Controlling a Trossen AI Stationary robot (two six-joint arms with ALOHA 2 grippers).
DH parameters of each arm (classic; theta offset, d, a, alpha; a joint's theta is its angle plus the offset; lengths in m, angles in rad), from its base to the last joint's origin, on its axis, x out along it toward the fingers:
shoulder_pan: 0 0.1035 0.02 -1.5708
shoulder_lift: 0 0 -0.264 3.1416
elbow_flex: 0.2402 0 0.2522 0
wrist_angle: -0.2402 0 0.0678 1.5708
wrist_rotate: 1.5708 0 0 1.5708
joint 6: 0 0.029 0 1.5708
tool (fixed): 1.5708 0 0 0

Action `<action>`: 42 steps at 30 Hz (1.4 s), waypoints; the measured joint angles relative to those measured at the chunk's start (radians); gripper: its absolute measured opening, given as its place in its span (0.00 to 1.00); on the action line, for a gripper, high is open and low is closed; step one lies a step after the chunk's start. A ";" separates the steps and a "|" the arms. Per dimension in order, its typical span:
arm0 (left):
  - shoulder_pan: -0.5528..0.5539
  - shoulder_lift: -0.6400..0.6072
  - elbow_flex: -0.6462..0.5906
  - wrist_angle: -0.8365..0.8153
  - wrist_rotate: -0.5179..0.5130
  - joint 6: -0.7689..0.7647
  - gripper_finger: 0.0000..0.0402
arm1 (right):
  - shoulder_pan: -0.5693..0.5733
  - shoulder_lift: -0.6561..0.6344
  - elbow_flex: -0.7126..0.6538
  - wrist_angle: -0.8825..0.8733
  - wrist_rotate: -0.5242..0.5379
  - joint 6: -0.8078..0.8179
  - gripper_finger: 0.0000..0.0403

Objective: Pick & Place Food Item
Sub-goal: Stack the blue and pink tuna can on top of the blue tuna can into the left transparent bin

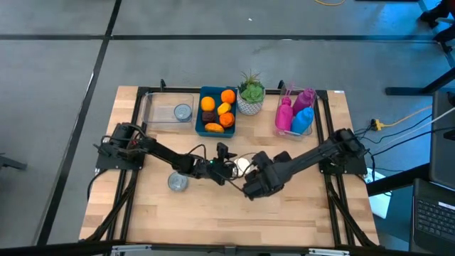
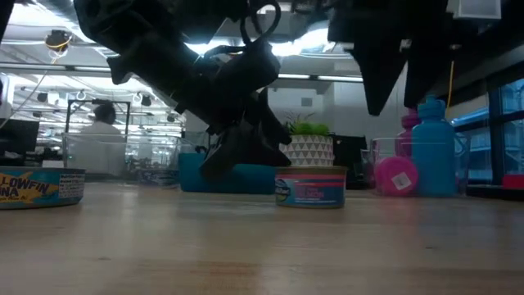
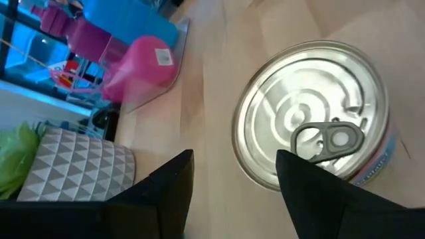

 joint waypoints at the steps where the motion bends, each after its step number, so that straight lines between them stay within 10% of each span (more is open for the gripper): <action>1: -0.003 0.000 0.000 -0.001 -0.002 -0.006 0.53 | -0.013 0.000 -0.014 0.003 0.002 -0.010 0.85; 14: -0.070 0.002 -0.002 -0.039 -0.090 -0.065 0.50 | -0.140 -0.001 -0.171 0.278 -0.003 -0.204 0.85; 42: -0.082 0.004 -0.027 -0.202 -0.213 -0.265 0.49 | -0.142 -0.040 -0.166 0.304 0.135 -0.216 0.85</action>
